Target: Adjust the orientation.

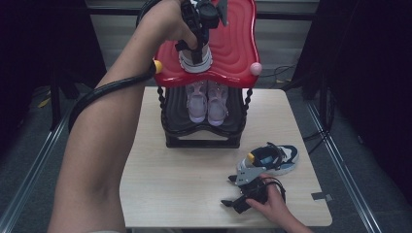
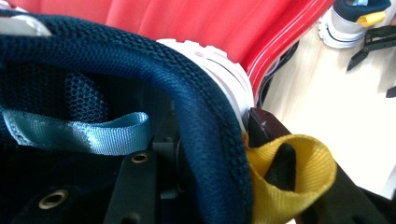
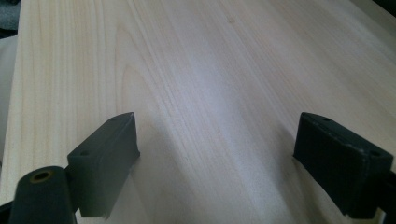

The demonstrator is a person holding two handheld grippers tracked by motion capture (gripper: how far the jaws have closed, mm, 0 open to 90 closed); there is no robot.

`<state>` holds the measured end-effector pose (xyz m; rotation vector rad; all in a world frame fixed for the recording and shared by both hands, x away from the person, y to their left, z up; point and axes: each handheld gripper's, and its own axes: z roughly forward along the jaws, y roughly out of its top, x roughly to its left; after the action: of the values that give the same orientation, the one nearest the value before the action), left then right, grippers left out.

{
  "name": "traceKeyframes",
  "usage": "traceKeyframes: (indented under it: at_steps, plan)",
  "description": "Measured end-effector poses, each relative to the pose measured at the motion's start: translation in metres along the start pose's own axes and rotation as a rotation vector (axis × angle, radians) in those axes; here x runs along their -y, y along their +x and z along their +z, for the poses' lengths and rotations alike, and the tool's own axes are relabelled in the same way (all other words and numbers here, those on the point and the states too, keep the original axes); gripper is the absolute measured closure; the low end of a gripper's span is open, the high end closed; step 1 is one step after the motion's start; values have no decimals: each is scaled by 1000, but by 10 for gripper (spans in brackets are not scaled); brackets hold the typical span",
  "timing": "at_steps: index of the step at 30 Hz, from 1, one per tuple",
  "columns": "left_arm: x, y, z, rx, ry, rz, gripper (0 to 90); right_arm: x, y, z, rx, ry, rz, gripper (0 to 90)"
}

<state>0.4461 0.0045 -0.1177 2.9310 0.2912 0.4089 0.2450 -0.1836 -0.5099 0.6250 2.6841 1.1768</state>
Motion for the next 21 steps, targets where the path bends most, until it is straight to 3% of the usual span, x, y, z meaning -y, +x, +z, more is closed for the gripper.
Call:
traceKeyframes:
  at_steps: [7,13,21]
  plan:
    - [1,0,0,-20,-3,-16,520,0,0,0,0,0,0,130]
    - [1,0,-2,-2,-21,-53,446,0,0,0,0,0,0,130]
    - [0,0,-10,4,-52,-70,405,0,0,0,0,0,0,130]
